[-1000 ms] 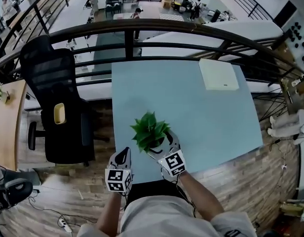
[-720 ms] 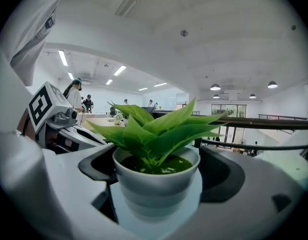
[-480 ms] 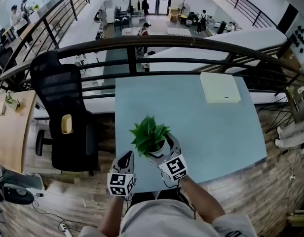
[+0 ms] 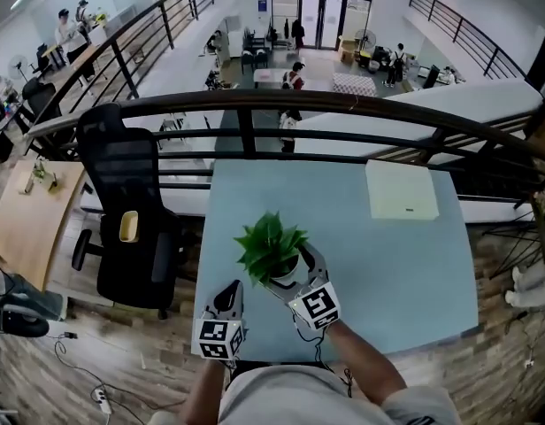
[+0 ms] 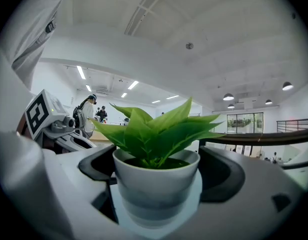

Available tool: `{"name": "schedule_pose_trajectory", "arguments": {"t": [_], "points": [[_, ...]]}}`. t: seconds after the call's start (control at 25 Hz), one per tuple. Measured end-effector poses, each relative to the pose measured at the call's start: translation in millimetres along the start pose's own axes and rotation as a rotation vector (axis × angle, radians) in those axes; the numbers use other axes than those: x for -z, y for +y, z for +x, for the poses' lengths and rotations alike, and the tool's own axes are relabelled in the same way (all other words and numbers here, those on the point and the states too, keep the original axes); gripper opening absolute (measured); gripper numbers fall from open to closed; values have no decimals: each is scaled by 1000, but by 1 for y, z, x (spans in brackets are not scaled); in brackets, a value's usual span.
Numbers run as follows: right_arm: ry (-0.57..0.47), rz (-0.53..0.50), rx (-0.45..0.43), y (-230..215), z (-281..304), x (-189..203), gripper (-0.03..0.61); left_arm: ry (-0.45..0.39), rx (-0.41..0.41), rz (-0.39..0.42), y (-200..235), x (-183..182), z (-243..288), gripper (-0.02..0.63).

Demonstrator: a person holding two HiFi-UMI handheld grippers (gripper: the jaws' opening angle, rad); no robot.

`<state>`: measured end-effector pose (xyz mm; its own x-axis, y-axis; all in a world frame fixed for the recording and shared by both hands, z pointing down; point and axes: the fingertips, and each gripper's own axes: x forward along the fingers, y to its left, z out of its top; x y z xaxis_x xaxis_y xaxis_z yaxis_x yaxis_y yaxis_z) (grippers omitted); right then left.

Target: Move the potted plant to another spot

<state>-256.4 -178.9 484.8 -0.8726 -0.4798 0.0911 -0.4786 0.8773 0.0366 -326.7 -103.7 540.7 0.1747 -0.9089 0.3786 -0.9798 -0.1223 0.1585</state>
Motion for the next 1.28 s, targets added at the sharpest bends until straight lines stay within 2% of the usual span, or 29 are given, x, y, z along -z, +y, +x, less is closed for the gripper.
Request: {"name": "schedule_pose_trajectory", "arguments": {"t": [0.24, 0.48, 0.72, 1.0, 1.12, 1.28], "points": [[-36, -11, -23, -35, -29, -6, 514, -13, -51, -17, -36, 2, 14, 12], [-66, 1, 26, -67, -50, -10, 514, 1, -33, 15, -63, -7, 22, 12], [-71, 7, 83, -77, -64, -22, 514, -16, 30, 47, -71, -22, 34, 12], [-60, 4, 181, -86, -74, -29, 514, -47, 140, 54, -77, -35, 46, 12], [-45, -20, 215, -87, -79, -30, 514, -54, 200, 51, -84, -34, 52, 12], [-30, 14, 263, -91, -91, -24, 514, -35, 260, 47, -93, -26, 60, 12]]}}
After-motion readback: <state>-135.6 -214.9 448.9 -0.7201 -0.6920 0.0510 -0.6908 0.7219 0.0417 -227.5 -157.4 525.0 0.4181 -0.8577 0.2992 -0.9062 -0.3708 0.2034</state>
